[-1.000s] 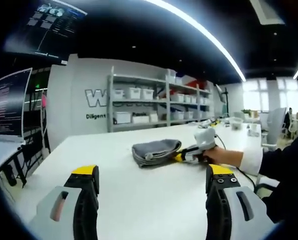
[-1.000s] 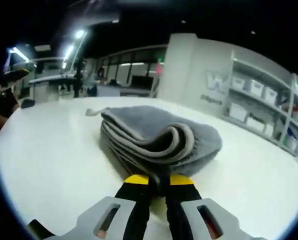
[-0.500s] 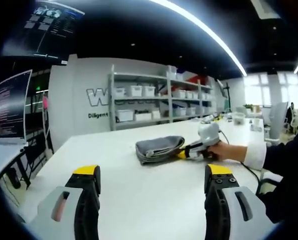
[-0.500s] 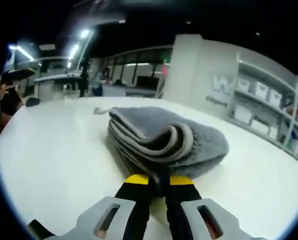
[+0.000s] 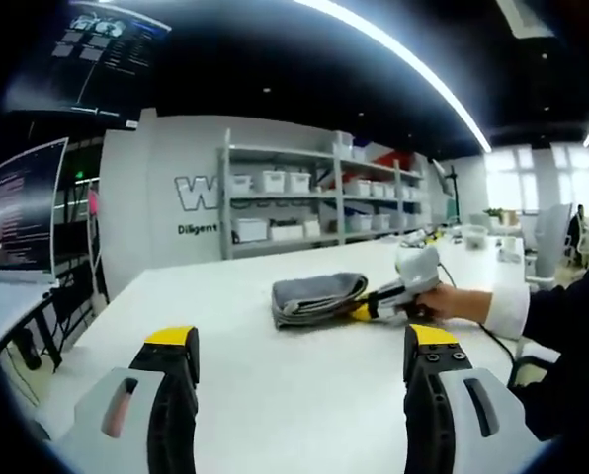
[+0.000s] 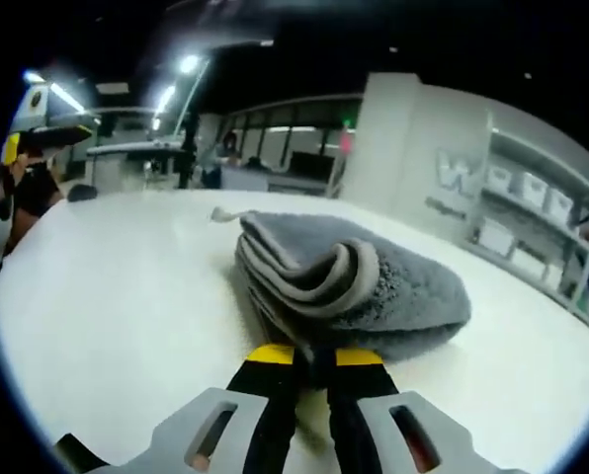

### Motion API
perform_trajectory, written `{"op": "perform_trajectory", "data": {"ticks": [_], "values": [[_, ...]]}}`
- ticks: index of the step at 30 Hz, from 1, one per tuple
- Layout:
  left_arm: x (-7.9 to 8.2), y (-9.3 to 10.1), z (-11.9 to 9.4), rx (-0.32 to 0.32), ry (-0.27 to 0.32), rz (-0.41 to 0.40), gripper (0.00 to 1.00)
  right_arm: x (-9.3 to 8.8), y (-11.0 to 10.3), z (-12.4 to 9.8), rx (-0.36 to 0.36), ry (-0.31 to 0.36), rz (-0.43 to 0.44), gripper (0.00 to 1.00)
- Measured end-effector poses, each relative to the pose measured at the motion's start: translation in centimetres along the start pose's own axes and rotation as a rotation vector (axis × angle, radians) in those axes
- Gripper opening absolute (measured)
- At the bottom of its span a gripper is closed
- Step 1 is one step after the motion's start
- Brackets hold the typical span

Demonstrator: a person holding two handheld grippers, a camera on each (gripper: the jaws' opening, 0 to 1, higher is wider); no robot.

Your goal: Open the folded towel by lifting each exposed corner and separating the folded layers until the towel lies flat within the target outline without major curled edges

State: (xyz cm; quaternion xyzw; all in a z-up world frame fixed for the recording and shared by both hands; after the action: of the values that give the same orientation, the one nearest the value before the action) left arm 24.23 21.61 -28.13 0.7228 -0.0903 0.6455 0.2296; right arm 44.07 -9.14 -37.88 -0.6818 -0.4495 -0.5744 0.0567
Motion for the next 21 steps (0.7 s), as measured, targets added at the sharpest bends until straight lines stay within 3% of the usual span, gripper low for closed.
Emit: {"op": "perform_trajectory", "data": {"ticks": [3, 5, 21], "values": [[0.0, 0.0, -0.1, 0.000, -0.003, 0.007, 0.84, 0.1, -0.2, 0.0, 0.010, 0.002, 0.000, 0.04], [0.0, 0.1, -0.1, 0.003, -0.003, 0.018, 0.84, 0.2, -0.3, -0.1, 0.030, 0.017, 0.044, 0.04], [-0.5, 0.3, 0.4, 0.016, -0.016, 0.039, 0.80, 0.9, -1.4, -0.3, 0.095, 0.045, 0.051, 0.04]]}}
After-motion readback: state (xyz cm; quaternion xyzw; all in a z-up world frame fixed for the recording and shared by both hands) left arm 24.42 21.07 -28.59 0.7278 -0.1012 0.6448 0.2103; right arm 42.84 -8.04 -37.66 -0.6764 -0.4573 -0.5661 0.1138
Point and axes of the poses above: the point that each gripper's makers call its tool centre point, and the gripper's own axes: z roughly forward along the fingers, y roughly to its right, x roughly out of its top, the point moved 9 cm from there along -z, roughly backward along the fingers, and after that the axes turned 14 degrees about -z, right-handed, at the moved point
